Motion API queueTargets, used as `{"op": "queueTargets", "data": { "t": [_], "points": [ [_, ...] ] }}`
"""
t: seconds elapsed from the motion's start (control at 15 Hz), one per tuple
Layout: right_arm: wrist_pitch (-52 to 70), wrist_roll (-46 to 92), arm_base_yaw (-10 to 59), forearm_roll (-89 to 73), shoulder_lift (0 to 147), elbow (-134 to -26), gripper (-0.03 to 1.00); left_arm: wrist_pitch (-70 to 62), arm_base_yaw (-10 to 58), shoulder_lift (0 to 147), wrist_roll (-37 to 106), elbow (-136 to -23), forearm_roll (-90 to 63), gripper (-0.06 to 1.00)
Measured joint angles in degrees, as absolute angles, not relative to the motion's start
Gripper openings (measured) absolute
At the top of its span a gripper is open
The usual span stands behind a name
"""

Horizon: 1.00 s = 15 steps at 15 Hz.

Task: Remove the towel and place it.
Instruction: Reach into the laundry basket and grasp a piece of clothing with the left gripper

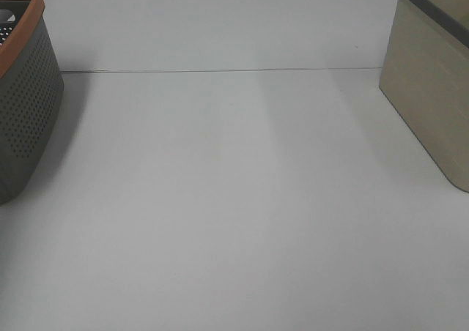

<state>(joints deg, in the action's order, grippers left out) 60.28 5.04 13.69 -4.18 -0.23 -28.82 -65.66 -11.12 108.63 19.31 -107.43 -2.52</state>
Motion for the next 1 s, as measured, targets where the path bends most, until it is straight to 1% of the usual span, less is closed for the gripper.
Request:
{"op": "queueTargets", "data": {
  "t": [0.33,0.47,0.8,1.0],
  "points": [
    [60.28,4.81,13.69,-4.01,-0.23,-28.82,0.75,-62.85,-22.46,111.84,26.24,-107.54,-13.75,0.75],
    [60.28,4.81,13.69,-3.90,-0.23,-28.82,0.75,-61.25,-24.92,113.79,28.99,-107.54,-17.13,0.75],
    [60.28,4.53,13.69,-3.78,-0.23,-28.82,0.75,-54.83,-25.32,119.69,32.54,-107.66,-19.82,0.75],
    [60.28,4.47,13.69,-3.78,-0.23,-28.82,0.75,-53.23,-25.32,123.59,34.09,-107.66,-21.54,0.75]
  ]
}}
